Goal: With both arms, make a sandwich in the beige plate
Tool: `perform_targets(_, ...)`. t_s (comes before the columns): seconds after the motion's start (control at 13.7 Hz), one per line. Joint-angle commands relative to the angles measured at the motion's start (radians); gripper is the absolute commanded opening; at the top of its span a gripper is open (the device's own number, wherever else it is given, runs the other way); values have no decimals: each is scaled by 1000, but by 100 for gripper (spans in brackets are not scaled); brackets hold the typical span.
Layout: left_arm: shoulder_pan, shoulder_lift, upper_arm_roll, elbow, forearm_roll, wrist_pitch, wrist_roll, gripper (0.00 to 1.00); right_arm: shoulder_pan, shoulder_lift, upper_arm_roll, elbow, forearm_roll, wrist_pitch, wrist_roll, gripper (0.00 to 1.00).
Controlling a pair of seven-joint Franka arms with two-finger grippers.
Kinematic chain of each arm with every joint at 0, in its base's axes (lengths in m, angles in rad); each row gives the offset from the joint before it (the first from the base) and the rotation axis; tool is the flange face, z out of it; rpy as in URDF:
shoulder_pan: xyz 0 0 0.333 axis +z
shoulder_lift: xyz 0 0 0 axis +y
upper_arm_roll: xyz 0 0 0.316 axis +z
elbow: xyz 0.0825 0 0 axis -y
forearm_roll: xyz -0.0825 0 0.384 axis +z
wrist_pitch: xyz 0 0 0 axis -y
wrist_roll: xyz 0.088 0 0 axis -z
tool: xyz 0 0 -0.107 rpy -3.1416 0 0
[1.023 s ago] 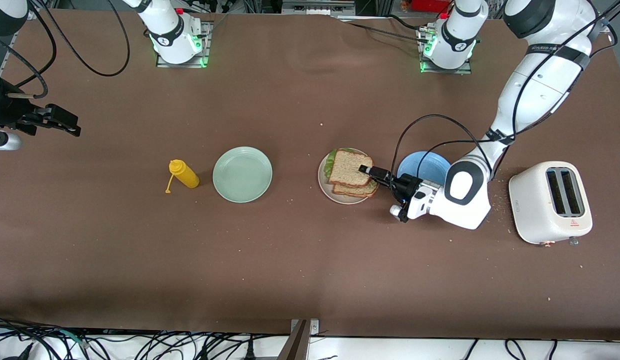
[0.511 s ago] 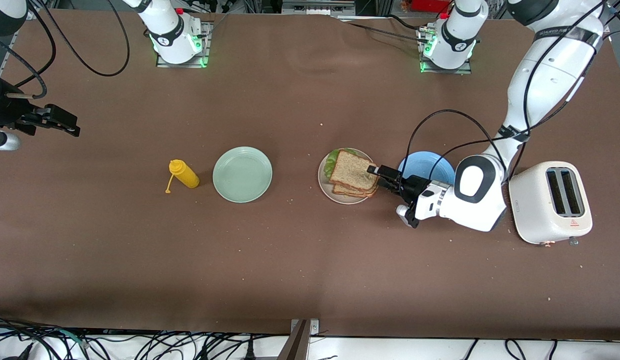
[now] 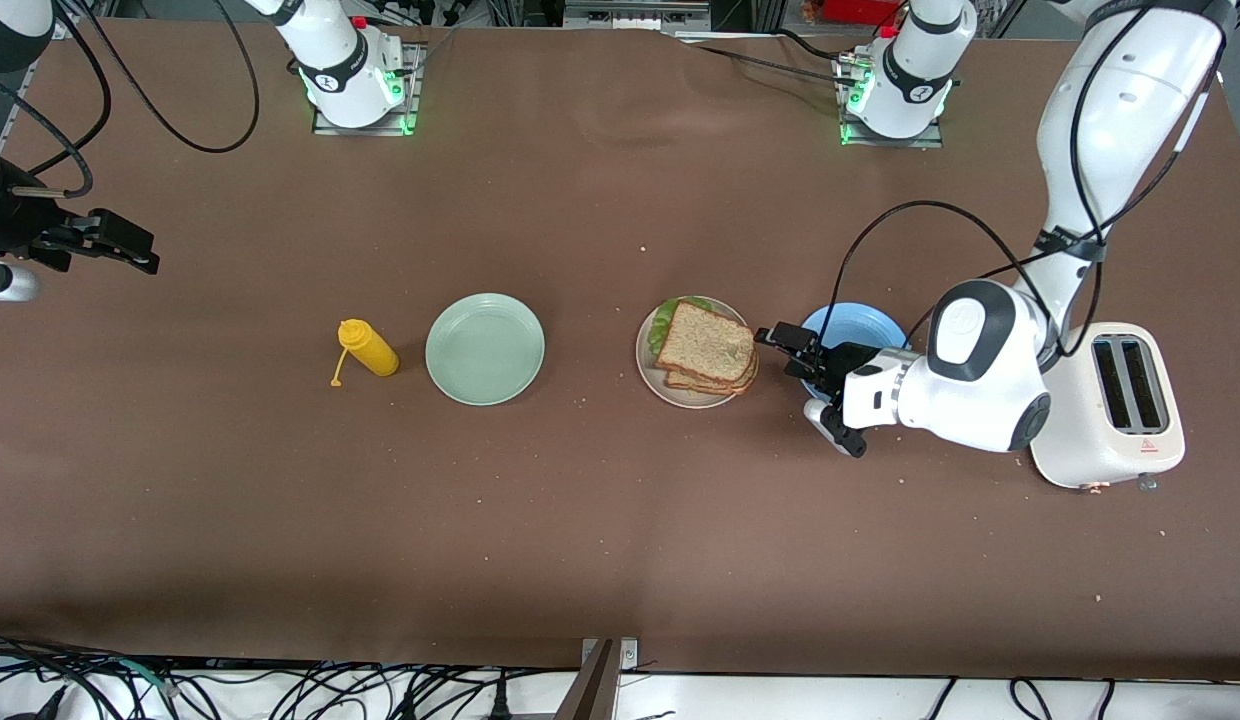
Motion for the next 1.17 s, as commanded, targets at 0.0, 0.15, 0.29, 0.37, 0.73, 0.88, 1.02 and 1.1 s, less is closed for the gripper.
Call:
perform_targets(0.0,4,-101,8,-14,87,-43,-83,100,-2,-9,0,-5,6,7,2,100)
perform_targets(0.15,7,-167,11,-9,156,-74,-134,100,-2,-9,0,-5,6,12,-13,100)
perform_targets(0.29,7,-220,11,18,221,-145,-197,100,-2,-9,2,-5,6,12,-26,100)
perform_targets(0.37,7,-236,11,38,277,-180,-220,100,-2,-8,2,-5,6,12,-50,100)
perform_targets(0.73,-38,-343,16,83,474,-229,-332,100,-2,-8,3,-5,5,13,-82,100)
perform_targets(0.88,-94,-389,118,77,493,-229,-332,100,-2,-6,2,-5,5,13,-82,100)
perform_targets(1.02,-122,-432,201,67,488,-225,-334,100,-2,-6,3,-5,6,12,-82,100)
perform_targets(1.1,-121,-460,216,51,488,-223,-337,100,-2,-6,3,-5,6,12,-81,100)
